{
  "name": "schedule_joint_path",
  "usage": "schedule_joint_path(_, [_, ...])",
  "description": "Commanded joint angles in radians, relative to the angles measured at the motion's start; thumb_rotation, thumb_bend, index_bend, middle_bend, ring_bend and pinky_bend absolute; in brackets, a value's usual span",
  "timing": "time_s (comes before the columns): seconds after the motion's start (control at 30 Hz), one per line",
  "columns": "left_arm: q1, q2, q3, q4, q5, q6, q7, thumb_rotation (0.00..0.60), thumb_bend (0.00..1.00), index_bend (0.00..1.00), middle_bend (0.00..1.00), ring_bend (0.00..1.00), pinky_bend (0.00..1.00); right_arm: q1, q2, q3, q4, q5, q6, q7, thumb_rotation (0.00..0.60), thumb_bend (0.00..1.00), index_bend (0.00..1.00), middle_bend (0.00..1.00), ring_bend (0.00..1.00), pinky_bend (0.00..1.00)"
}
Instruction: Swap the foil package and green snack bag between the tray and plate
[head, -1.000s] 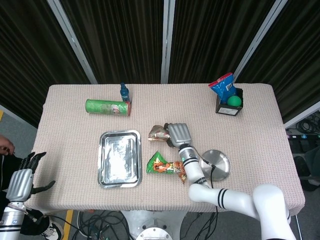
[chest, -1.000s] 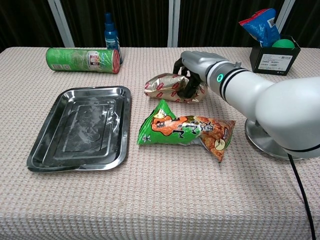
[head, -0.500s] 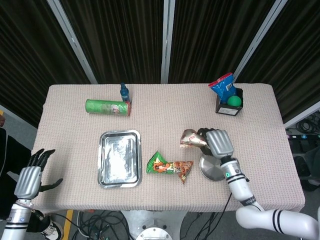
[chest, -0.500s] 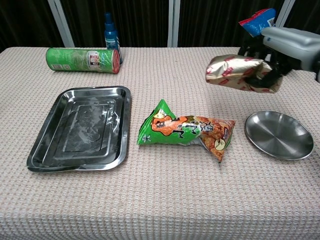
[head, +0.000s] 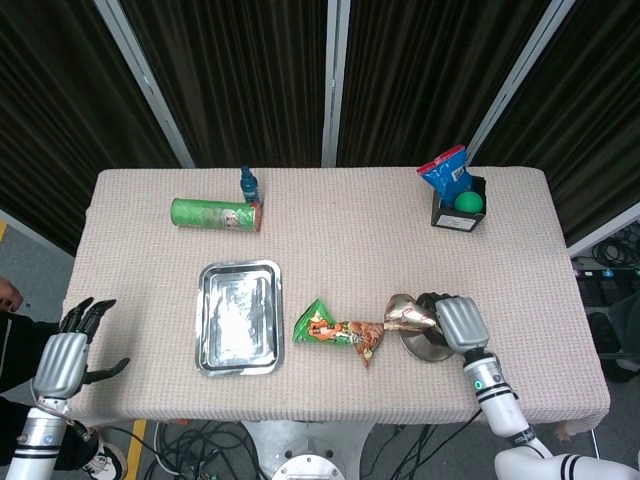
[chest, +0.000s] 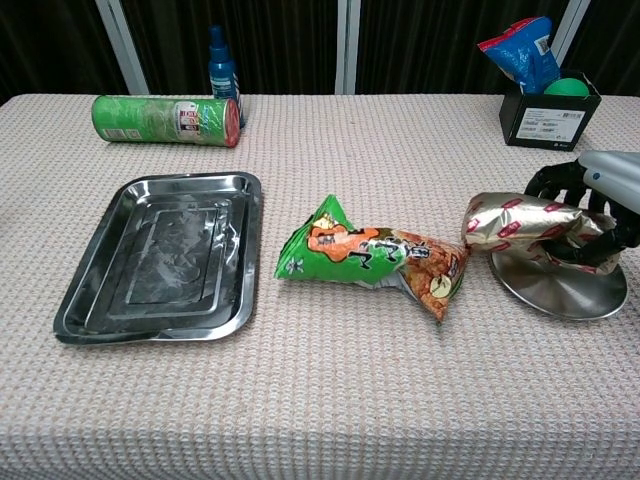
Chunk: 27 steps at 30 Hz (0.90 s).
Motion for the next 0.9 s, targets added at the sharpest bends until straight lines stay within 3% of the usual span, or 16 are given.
schedule_joint_path(0.03, [0.001,-0.001,0.002,0.002,-0.001,-0.002,0.000,0.600,0.13,0.13,0.15,0.04,0.11,0.006,0.022,-0.007,-0.008,0.001,-0.066,0.012,0.600,0.06,0.21,0.28,0.17,0.24])
schedule_joint_path(0.1, [0.000,-0.001,0.002,0.001,-0.001,-0.002,0.002,0.600,0.13,0.13,0.15,0.04,0.11,0.008,0.049,-0.005,-0.031,0.003,-0.084,0.011,0.600,0.00,0.03,0.08,0.01,0.03])
schedule_joint_path(0.17, [0.000,0.001,0.002,-0.003,0.002,0.002,0.004,0.600,0.14,0.13,0.15,0.04,0.11,-0.003,0.086,-0.006,-0.074,-0.003,-0.077,0.014,0.600,0.00,0.00,0.01,0.00,0.00])
schedule_joint_path(0.3, [-0.003,0.007,0.003,-0.013,0.012,0.004,0.010,0.600,0.13,0.13,0.15,0.04,0.11,-0.036,0.189,-0.014,-0.168,-0.025,-0.051,0.052,0.600,0.00,0.00,0.00,0.00,0.00])
schedule_joint_path(0.53, [-0.041,0.025,0.020,-0.044,0.061,-0.035,0.022,0.600,0.13,0.13,0.15,0.04,0.11,-0.132,0.345,0.004,-0.259,-0.149,0.119,0.239,0.600,0.00,0.00,0.00,0.00,0.00])
schedule_joint_path(0.73, [-0.148,0.041,0.059,-0.104,0.199,-0.140,0.049,0.600,0.13,0.13,0.14,0.03,0.11,-0.203,0.434,0.053,-0.247,-0.173,0.238,0.407,0.600,0.00,0.00,0.00,0.00,0.00])
schedule_joint_path(0.9, [-0.248,-0.016,0.028,-0.145,0.269,-0.212,0.141,0.600,0.13,0.11,0.13,0.03,0.11,-0.232,0.470,0.077,-0.216,-0.140,0.228,0.539,0.600,0.00,0.00,0.00,0.00,0.00])
